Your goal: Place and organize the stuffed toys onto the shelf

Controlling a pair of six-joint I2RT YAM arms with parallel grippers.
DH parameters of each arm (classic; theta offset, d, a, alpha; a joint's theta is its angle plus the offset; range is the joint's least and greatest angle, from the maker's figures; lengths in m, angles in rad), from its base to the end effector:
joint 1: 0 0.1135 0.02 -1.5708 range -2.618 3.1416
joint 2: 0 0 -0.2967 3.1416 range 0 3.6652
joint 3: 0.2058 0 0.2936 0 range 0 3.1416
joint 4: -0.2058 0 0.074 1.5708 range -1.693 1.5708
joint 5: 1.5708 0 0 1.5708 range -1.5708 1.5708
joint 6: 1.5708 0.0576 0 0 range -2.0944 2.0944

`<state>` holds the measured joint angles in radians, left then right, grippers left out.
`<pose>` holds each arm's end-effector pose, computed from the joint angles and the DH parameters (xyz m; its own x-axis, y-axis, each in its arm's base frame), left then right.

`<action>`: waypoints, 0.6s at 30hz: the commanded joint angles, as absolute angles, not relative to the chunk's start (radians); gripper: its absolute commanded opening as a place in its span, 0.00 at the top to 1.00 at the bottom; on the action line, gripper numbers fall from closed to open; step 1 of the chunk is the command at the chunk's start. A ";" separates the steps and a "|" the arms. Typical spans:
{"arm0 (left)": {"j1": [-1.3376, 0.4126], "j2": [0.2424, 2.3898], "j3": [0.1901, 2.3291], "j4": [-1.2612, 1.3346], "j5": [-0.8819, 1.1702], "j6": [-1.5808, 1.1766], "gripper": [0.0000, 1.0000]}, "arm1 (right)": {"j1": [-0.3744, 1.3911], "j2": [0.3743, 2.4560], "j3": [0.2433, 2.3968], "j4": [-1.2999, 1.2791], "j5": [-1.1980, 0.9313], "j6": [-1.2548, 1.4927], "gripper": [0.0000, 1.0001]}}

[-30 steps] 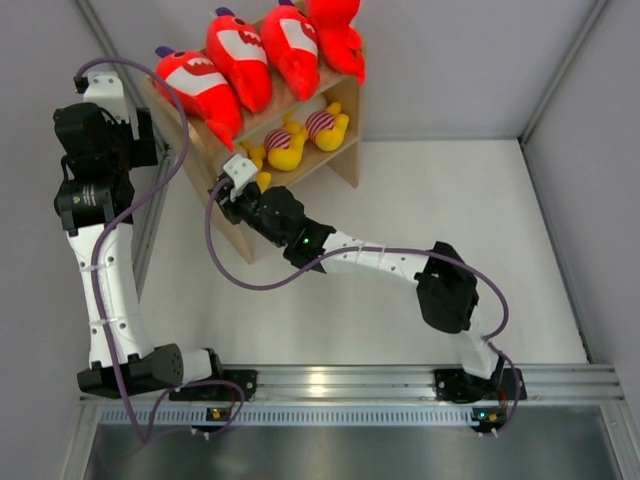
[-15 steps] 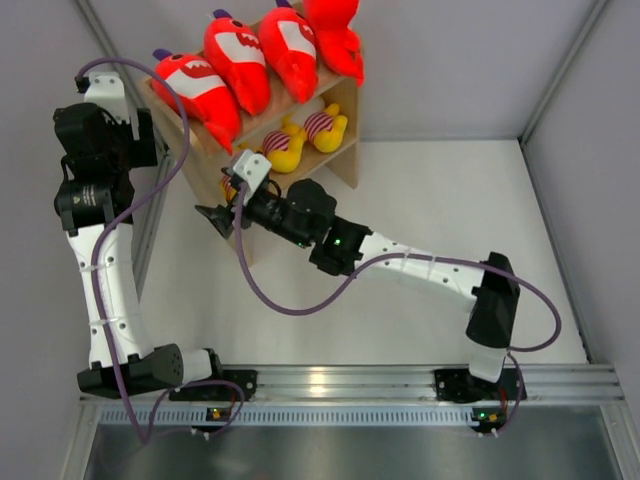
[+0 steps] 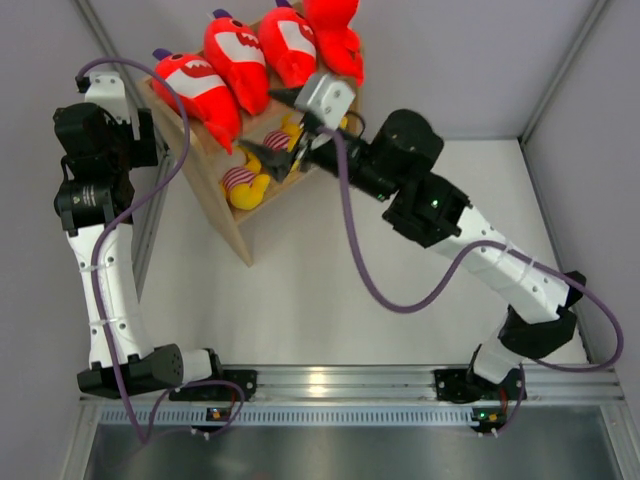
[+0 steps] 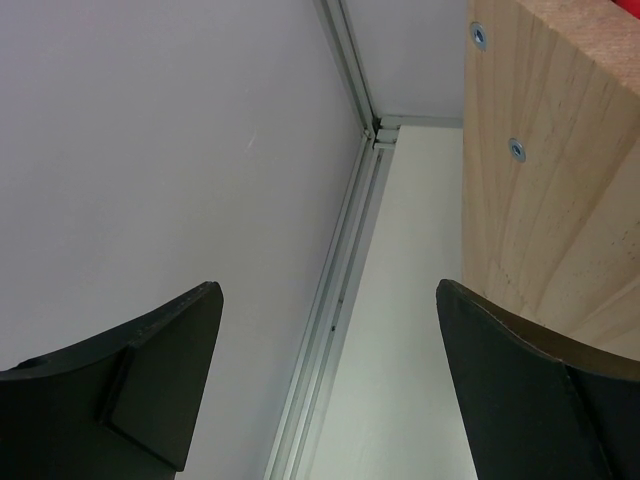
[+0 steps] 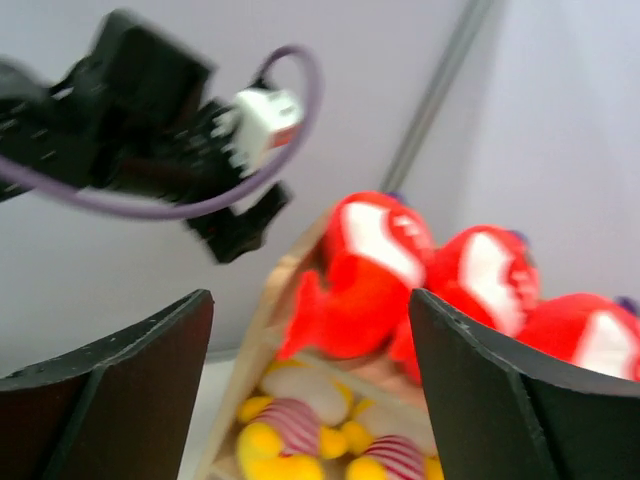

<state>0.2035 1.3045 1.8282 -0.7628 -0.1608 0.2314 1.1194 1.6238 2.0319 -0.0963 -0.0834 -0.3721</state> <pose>0.2801 0.0672 0.5644 -0.3064 0.1679 -0.9370 -0.2893 0.9213 0.2597 0.1705 0.3627 0.6192 0.4633 0.1250 -0.8774 -0.8189 0.4389 -0.3698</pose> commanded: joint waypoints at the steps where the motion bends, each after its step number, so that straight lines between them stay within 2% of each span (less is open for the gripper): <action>1: 0.212 1.273 1.832 -0.712 -0.150 0.233 0.06 | 0.944 1.617 2.153 -0.042 -0.051 -0.300 0.24; 4: 0.210 1.267 1.824 -0.712 -0.141 0.232 0.06 | 0.785 1.690 2.258 0.032 -0.037 -0.156 0.29; 7: 0.210 1.262 1.816 -0.713 -0.133 0.229 0.06 | 0.660 1.787 2.335 0.087 -0.049 -0.028 0.30; 14: 0.209 1.261 1.801 -0.713 -0.115 0.221 0.06 | 0.529 1.950 2.465 0.258 -0.089 0.167 0.31; 18: 0.210 1.256 1.796 -0.713 -0.109 0.219 0.06 | 0.508 2.020 2.493 0.340 -0.084 0.265 0.42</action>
